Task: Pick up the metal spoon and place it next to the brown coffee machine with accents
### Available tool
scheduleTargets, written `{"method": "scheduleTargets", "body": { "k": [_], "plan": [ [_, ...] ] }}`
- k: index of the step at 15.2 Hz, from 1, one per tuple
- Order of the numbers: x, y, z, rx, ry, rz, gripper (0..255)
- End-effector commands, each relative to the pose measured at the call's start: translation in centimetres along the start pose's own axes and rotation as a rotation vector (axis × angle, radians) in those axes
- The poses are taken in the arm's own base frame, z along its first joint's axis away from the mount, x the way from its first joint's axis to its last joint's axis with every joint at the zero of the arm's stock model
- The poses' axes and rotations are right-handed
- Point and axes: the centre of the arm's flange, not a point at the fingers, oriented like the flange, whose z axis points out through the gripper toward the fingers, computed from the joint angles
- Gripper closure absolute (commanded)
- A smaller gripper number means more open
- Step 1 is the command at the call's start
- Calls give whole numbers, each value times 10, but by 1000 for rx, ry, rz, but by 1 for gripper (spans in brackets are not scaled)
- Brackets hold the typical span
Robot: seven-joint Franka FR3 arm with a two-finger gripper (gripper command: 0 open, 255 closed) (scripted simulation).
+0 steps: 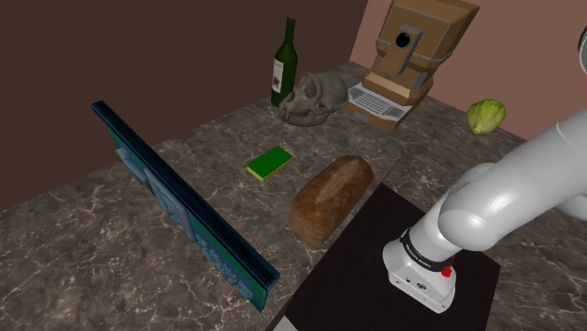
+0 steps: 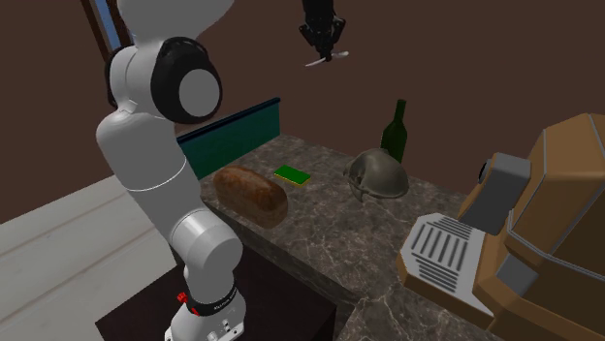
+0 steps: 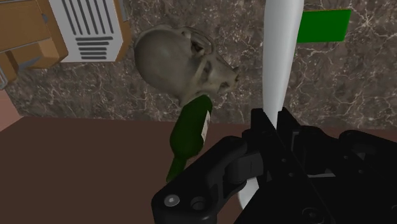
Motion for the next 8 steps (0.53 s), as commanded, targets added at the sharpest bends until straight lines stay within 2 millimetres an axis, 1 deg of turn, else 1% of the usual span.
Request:
{"method": "scheduleTargets", "body": {
  "k": [1,4,5,8],
  "plan": [
    [2,2,-11,0,0,0,255],
    [4,4,-26,0,0,0,255],
    [4,4,-29,0,0,0,255],
    [-20,35,-28,0,0,0,255]
  ]
}}
